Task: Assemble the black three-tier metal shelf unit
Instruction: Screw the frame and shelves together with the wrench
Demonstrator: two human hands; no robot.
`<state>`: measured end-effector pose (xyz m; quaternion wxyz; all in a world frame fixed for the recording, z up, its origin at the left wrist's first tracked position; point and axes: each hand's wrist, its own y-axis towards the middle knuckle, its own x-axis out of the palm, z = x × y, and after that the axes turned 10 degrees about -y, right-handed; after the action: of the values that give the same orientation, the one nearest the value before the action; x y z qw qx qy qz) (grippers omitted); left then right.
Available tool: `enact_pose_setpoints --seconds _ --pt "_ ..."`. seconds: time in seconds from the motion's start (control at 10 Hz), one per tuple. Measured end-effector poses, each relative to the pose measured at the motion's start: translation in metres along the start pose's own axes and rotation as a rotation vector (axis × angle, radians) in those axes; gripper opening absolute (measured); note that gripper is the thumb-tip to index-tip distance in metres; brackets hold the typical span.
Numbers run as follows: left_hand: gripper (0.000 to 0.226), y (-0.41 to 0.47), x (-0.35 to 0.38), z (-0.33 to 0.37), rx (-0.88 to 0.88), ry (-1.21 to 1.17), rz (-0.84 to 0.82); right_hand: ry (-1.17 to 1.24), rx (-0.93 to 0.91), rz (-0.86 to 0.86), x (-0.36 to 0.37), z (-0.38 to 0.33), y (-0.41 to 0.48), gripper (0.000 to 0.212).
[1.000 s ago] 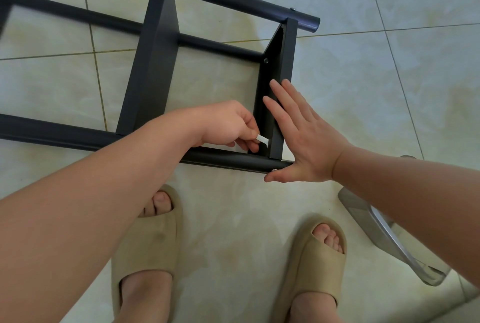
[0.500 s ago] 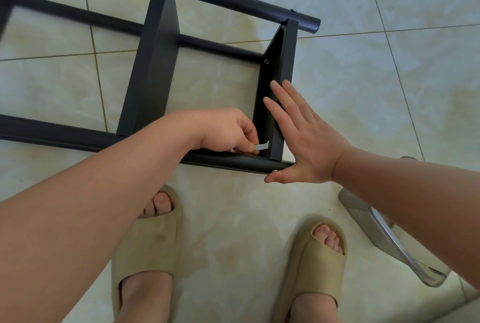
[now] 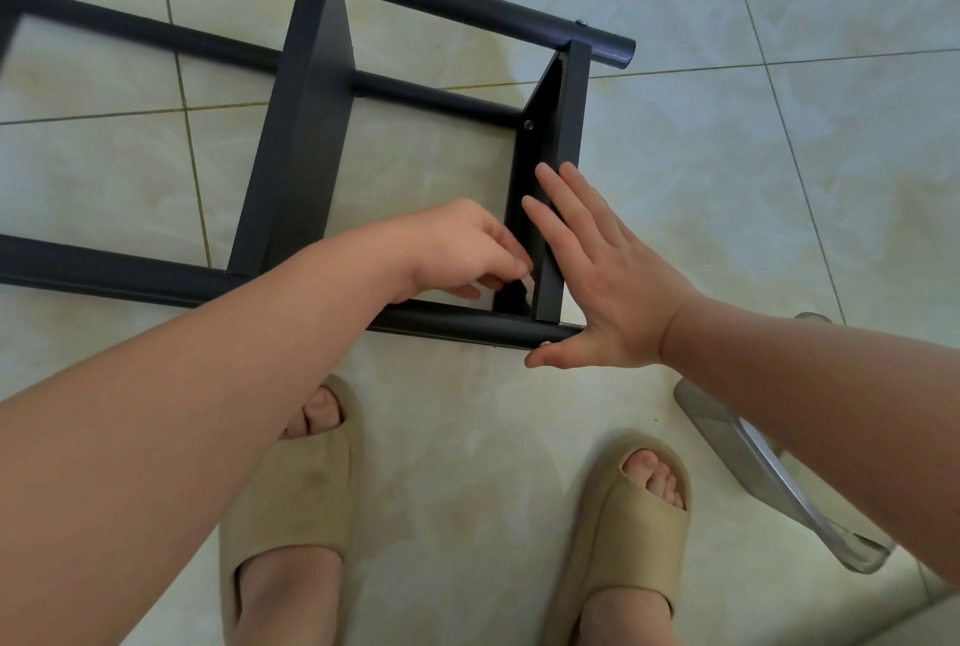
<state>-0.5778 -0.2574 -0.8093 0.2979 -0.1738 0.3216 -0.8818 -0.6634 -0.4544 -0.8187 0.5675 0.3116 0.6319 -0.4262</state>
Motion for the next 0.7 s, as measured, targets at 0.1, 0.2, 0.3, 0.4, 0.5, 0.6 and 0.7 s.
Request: enact_pose_setpoints --seconds 0.1,0.2,0.3,0.4,0.5,0.6,0.7 --pt "0.006 0.0031 0.0032 0.0005 -0.129 -0.246 -0.019 -0.010 -0.001 0.000 -0.0001 -0.0002 0.0002 0.128" --pt "0.003 0.0045 0.0054 -0.0007 -0.144 -0.239 0.051 -0.003 -0.001 0.003 0.0000 -0.0003 0.0001 0.129" --pt "0.009 0.0046 0.0074 -0.0008 -0.125 -0.198 0.110 -0.001 0.001 0.003 -0.0006 -0.0002 0.0001 0.129" --pt "0.020 0.0060 0.0090 0.0013 -0.109 -0.220 0.152 -0.005 0.002 0.001 -0.0006 -0.0003 0.0003 0.128" --pt "0.019 0.0074 0.0125 0.0041 -0.118 -0.278 0.185 -0.006 0.001 0.003 -0.0007 -0.0003 0.0002 0.128" --pt "0.015 0.0076 0.0129 0.0043 -0.124 -0.293 0.195 -0.002 0.001 0.001 -0.0009 -0.0005 0.0003 0.128" --pt "0.010 0.0071 0.0113 0.0022 -0.107 -0.290 0.172 -0.006 0.001 0.003 -0.0002 -0.0008 0.0003 0.128"
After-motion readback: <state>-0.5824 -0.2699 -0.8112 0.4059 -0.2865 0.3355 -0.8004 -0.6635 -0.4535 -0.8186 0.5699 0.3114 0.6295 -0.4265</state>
